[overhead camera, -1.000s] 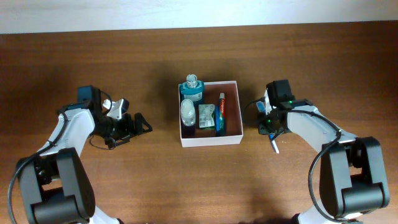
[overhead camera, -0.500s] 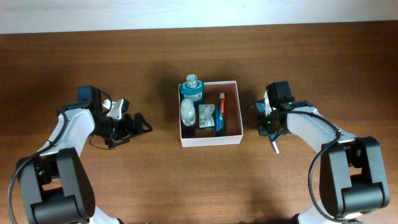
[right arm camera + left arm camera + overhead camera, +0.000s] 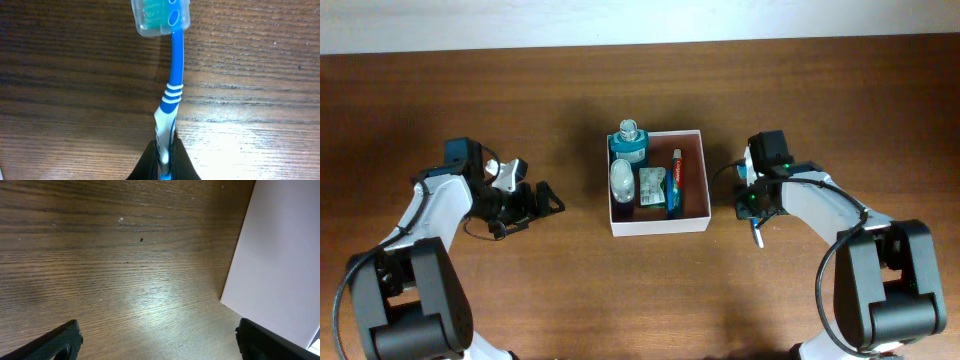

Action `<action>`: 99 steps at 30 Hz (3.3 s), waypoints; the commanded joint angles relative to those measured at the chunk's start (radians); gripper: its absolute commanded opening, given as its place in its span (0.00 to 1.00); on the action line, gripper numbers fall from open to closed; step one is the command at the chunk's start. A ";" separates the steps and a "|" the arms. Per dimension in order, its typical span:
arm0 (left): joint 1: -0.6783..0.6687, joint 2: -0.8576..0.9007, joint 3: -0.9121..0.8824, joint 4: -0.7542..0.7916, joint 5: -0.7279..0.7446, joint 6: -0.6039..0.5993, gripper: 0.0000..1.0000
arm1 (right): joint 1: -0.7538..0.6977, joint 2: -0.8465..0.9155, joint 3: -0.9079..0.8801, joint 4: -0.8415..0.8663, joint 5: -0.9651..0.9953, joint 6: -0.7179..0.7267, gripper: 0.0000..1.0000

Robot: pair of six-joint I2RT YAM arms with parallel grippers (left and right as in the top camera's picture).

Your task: Pack container

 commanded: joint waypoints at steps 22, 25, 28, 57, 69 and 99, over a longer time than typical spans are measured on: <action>0.003 -0.026 -0.006 0.000 0.003 0.012 0.99 | 0.153 -0.266 0.351 -0.298 -0.051 0.087 0.04; 0.003 -0.026 -0.006 0.000 0.003 0.012 0.99 | 0.172 -0.257 0.350 -0.300 -0.036 0.110 0.04; 0.003 -0.026 -0.006 0.000 0.003 0.012 0.99 | 0.171 -0.242 0.349 -0.316 0.027 0.143 0.04; 0.003 -0.026 -0.006 0.000 0.003 0.012 0.99 | 0.013 0.045 0.347 -0.269 0.066 0.195 0.70; 0.003 -0.026 -0.006 0.000 0.003 0.012 0.99 | 0.014 0.135 0.347 -0.196 0.012 0.195 0.50; 0.003 -0.026 -0.006 0.000 0.003 0.012 0.99 | 0.014 0.242 0.345 -0.115 0.009 0.200 0.30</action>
